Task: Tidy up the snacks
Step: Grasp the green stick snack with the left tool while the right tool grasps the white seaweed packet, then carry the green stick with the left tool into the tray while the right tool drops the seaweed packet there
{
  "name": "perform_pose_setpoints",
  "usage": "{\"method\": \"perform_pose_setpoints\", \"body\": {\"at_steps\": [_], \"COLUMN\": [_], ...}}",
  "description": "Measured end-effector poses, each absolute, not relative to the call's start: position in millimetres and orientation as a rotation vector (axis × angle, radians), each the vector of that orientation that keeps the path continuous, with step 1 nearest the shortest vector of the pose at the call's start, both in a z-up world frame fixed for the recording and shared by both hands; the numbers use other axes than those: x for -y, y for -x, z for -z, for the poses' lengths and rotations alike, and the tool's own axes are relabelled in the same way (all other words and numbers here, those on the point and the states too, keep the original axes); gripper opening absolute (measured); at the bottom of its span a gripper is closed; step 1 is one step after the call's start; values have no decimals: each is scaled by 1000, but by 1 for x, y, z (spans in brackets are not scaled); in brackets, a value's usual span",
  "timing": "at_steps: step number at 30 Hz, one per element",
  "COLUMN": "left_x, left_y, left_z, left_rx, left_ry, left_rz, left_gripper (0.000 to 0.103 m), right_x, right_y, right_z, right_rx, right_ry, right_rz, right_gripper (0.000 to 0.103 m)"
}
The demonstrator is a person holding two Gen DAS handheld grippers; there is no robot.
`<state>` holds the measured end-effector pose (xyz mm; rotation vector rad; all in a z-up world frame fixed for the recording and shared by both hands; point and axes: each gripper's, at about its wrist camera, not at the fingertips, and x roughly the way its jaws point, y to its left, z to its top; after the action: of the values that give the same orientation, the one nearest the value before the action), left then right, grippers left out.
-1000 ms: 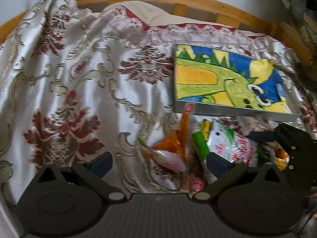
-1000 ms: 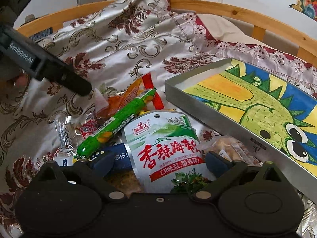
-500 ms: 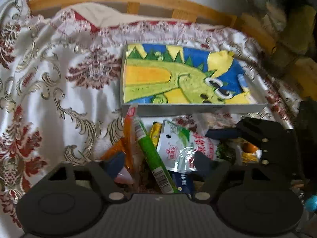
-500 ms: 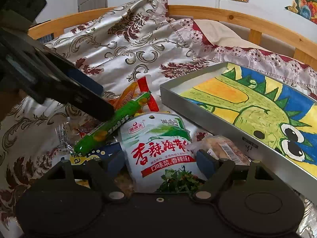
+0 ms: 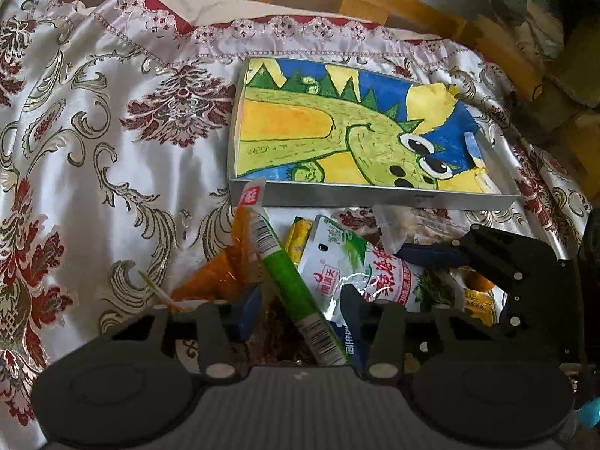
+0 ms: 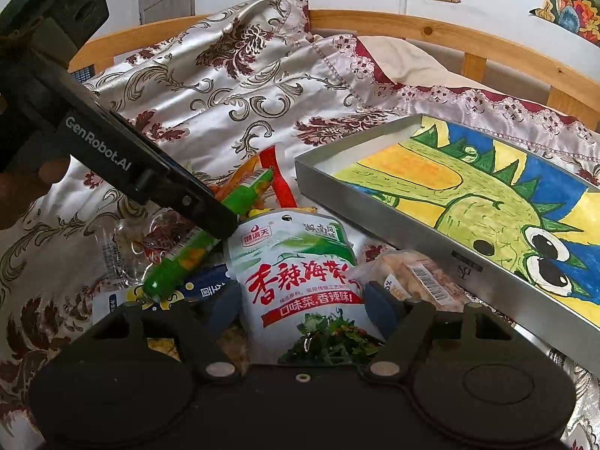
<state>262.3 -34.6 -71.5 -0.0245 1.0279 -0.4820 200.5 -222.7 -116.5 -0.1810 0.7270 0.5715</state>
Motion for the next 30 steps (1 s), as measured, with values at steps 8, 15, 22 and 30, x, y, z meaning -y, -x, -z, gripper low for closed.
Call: {"method": "perform_pose_setpoints", "body": {"at_steps": [8,15,22,30], "left_x": [44,37,17,8], "left_y": [-269,-274,-278,-265], "left_z": [85,89,90,82], "left_rx": [-1051,-1064,-1097,-1132], "left_ry": [-10,26,113,153], "left_rz": [478,444,397,374], "left_gripper": [62,44,19,18], "right_x": [218,218,222,214], "right_y": [-198,-199,-200,-186], "right_z": [117,118,114,105], "right_rx": [-726,-735,-751,-745], "right_ry": [209,208,167,178], "right_rz": [-568,-556,-514,-462], "right_gripper": [79,77,58,44]}}
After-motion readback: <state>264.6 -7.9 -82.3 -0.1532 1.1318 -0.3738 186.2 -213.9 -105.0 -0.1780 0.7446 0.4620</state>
